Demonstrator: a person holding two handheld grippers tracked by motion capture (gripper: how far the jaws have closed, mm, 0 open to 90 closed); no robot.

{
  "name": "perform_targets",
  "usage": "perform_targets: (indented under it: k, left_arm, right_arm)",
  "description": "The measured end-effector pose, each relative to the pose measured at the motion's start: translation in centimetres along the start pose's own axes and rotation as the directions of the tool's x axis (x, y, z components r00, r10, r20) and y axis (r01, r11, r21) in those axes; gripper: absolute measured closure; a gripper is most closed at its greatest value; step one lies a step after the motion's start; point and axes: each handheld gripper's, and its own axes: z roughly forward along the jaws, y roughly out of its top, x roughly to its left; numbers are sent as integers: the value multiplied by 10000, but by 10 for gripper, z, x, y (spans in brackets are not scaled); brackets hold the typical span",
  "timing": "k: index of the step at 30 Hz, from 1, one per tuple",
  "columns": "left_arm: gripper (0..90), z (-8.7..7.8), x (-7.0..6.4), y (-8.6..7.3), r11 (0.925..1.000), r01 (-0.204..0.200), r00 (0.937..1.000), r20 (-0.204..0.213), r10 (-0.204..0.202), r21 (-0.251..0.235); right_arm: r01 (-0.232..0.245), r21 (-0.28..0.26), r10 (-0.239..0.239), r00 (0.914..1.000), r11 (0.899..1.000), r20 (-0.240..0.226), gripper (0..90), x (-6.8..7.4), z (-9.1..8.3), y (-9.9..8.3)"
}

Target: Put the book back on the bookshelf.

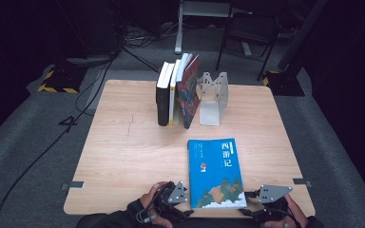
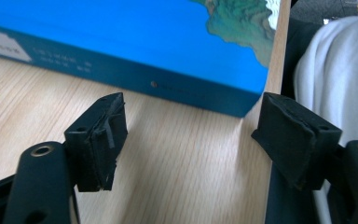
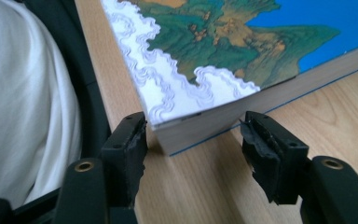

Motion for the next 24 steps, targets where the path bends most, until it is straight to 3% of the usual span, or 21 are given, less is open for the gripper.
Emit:
perform_targets:
  k: [5, 8, 11, 14, 16, 17, 20, 24]
  left_arm:
    - [199, 3, 1, 4, 9999, 60, 9998, -185, -59, 81]
    - [236, 3, 1, 5, 9998, -165, 9998, -123, 166, 65]
    - [245, 2, 3, 6, 9998, -118, 9999, -100, 119, 139]
    - [250, -2, 15, 3, 9993, 315, 9984, -472, -305, 222]
    - [253, -6, 23, 1, 9986, 451, 9952, -885, -426, 268]
    - [254, -6, 23, 1, 9986, 451, 9952, -885, -426, 268]
    - [249, -10, 38, -2, 9960, 866, 9859, -1460, -823, 237]
    - [214, -11, 49, -2, 9952, 909, 9831, -1627, -839, 357]
  right_arm:
    - [-87, -11, 87, 10000, 10000, 32, 386, 0, 1, 0]
    - [-166, -71, 166, 9998, 9998, 96, 375, 1, 2, 1]
    - [-184, -76, 185, 9997, 9998, 127, 374, 1, 3, 2]
    - [-430, -122, 434, 9983, 9990, 392, 375, 3, 8, 6]
    - [-608, -174, 617, 9963, 9980, 596, 379, 3, 14, 11]
    - [-652, -224, 664, 9958, 9976, 632, 381, 3, 16, 13]
    - [-606, -236, 620, 9958, 9979, 678, 378, 4, 21, 19]
    - [-472, -259, 487, 9970, 9985, 595, 382, 4, 24, 21]
